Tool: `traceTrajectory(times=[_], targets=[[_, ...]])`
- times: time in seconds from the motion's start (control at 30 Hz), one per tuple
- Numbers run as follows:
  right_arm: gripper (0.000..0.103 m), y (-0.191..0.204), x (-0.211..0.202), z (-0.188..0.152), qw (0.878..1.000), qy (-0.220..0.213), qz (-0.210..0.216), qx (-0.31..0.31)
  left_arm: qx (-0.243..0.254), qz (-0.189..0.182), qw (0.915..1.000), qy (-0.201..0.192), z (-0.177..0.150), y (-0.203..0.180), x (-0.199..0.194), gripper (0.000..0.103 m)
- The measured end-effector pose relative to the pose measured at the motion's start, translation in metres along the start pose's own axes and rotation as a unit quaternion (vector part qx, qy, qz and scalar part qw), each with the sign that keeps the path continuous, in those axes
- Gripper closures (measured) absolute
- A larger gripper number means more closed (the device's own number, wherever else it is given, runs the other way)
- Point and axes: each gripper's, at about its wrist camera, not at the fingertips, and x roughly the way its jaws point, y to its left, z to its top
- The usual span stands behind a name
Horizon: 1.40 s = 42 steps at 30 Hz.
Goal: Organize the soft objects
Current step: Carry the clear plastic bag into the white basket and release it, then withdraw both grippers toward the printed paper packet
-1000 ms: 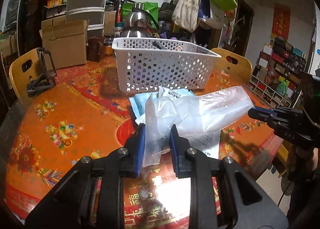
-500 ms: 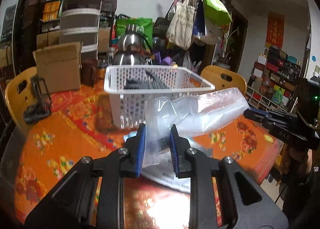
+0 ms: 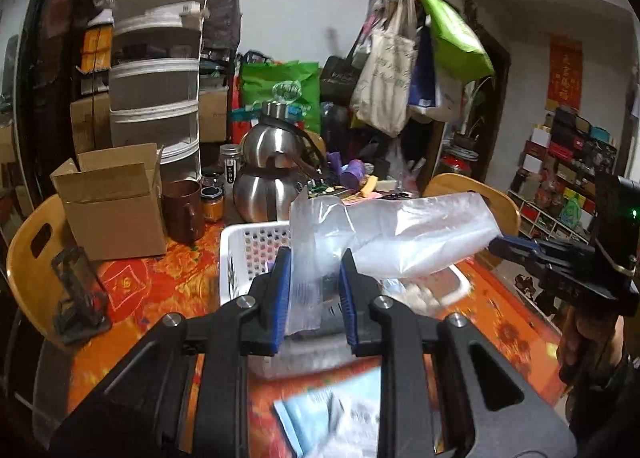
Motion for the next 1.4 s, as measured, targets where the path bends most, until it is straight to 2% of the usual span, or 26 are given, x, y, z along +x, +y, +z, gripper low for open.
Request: traceTrajectory(times=[0.13,0.2,0.27,0.33,0.37,0.4,0.43,0.47,0.5,0.53,0.57,0.6,0.67,0.77,1.03,1.17,1.3,1.4], targets=[[0.099,-0.014,0.037,0.017,1.000,0.024,-0.005,0.004,-0.021,0.017,0.9992,0.030,0.023,0.010,0.054,0.082],[0.099,-0.020,0.058,0.020,0.999,0.048,-0.005,0.008,-0.029,0.024,0.9983,0.044,0.026,0.016,0.078,0.082],[0.098,-0.021,0.069,0.020,0.999,0.050,-0.021,-0.001,-0.032,0.027,0.9976,0.056,0.024,0.020,0.096,0.081],[0.097,-0.026,0.079,0.018,0.998,0.052,-0.017,0.009,-0.044,0.036,0.9967,0.058,0.023,0.027,0.110,0.077],[0.096,-0.027,0.083,0.017,0.998,0.053,-0.019,0.014,-0.049,0.046,0.9962,0.055,0.022,0.029,0.115,0.067],[0.094,-0.027,0.086,0.015,0.998,0.051,-0.029,0.012,-0.050,0.059,0.9957,0.052,0.021,0.031,0.120,0.049],[0.094,-0.027,0.090,0.013,0.998,0.051,-0.048,-0.001,-0.048,0.057,0.9956,0.058,0.018,0.032,0.126,0.038],[0.087,-0.027,0.093,0.009,0.997,0.057,-0.054,-0.006,-0.043,0.056,0.9954,0.064,0.012,0.034,0.130,0.021],[0.074,-0.027,0.095,0.006,0.997,0.065,-0.053,-0.005,-0.034,0.062,0.9953,0.066,0.008,0.033,0.132,0.018],[0.066,-0.029,0.098,0.001,0.996,0.072,-0.051,-0.001,-0.025,0.072,0.9951,0.062,0.005,0.033,0.133,0.018],[0.049,-0.031,0.099,-0.003,0.996,0.072,-0.052,0.002,-0.019,0.077,0.9950,0.061,0.001,0.033,0.133,0.018],[0.041,-0.032,0.099,-0.007,0.996,0.071,-0.054,0.005,-0.021,0.072,0.9953,0.061,-0.003,0.034,0.133,0.018],[0.041,-0.036,0.101,-0.012,0.996,0.076,-0.053,0.012,-0.028,0.060,0.9956,0.066,-0.011,0.035,0.131,0.018],[0.041,-0.037,0.102,-0.018,0.995,0.081,-0.053,0.012,-0.015,0.069,0.9952,0.067,-0.024,0.030,0.127,0.018],[0.041,-0.030,0.093,-0.024,0.996,0.076,-0.049,0.009,-0.029,0.055,0.9950,0.078,-0.045,0.036,0.119,0.018],[0.040,-0.028,0.075,-0.036,0.996,0.078,-0.033,0.039,-0.037,0.056,0.9947,0.078,-0.057,0.033,0.097,0.018],[0.023,-0.011,0.041,-0.070,0.996,0.071,-0.041,0.028,-0.054,0.046,0.9946,0.075,-0.086,0.032,0.061,0.018],[0.022,0.000,0.023,-0.106,0.995,0.090,-0.035,0.029,-0.069,0.038,0.9929,0.089,-0.117,0.033,0.036,0.018]])
